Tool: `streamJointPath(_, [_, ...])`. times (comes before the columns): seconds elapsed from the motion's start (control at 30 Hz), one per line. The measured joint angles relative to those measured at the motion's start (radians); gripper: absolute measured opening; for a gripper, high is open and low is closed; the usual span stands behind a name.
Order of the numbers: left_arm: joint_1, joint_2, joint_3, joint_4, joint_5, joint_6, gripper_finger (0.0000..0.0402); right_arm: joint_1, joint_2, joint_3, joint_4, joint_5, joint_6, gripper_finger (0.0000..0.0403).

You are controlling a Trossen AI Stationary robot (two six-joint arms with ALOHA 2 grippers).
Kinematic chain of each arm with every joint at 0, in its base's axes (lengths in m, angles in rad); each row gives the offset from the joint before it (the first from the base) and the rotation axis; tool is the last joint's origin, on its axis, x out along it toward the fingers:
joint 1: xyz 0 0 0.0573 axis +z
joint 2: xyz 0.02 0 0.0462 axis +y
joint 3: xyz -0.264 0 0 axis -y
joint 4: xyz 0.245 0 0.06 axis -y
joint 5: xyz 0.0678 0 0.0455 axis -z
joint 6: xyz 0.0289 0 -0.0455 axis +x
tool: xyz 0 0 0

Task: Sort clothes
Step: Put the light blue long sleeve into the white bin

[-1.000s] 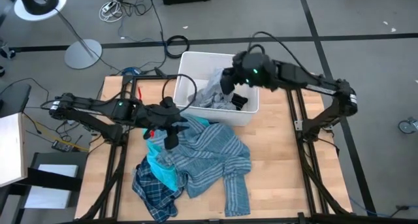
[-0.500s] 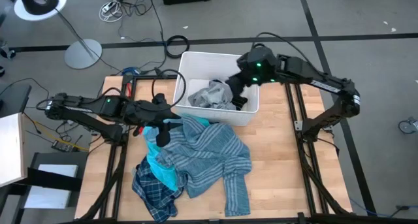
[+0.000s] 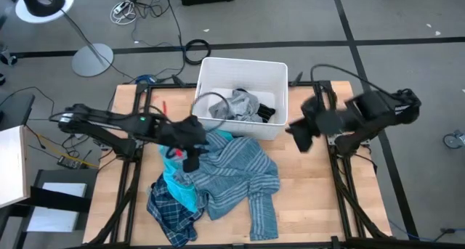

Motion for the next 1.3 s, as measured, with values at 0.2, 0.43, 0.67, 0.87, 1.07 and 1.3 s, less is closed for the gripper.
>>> streamJointPath(0.2, [0.0, 0.117, 0.0, 0.012, 0.038, 0.06, 0.013, 0.258, 0.041, 0.0, -0.028, 0.138, 0.215, 0.0134])
streamJointPath(0.43, [0.0, 0.22, 0.0, 0.045, 0.041, 0.067, 0.0135, 0.465, 0.154, 0.0, -0.041, 0.256, 0.449, 0.0132])
streamJointPath(0.67, [0.007, 0.324, 0.0, 0.044, 0.037, 0.077, 0.0143, 0.643, 0.318, 0.0, -0.044, 0.377, 0.738, 0.0129])
streamJointPath(0.87, [0.025, 0.398, 0.0, 0.041, 0.045, 0.012, 0.0121, 0.779, 0.439, 0.0, -0.044, 0.389, 1.003, 0.0122])
streamJointPath(1.07, [0.028, 0.369, 0.073, 0.033, 0.123, -0.034, 0.0012, 0.862, 0.499, 0.0, -0.091, 0.242, 1.166, 0.0118])
streamJointPath(1.3, [0.028, 0.347, 0.376, -0.041, 0.078, -0.064, 0.0002, 0.866, 0.502, -0.063, -0.207, 0.189, 1.178, 0.0117])
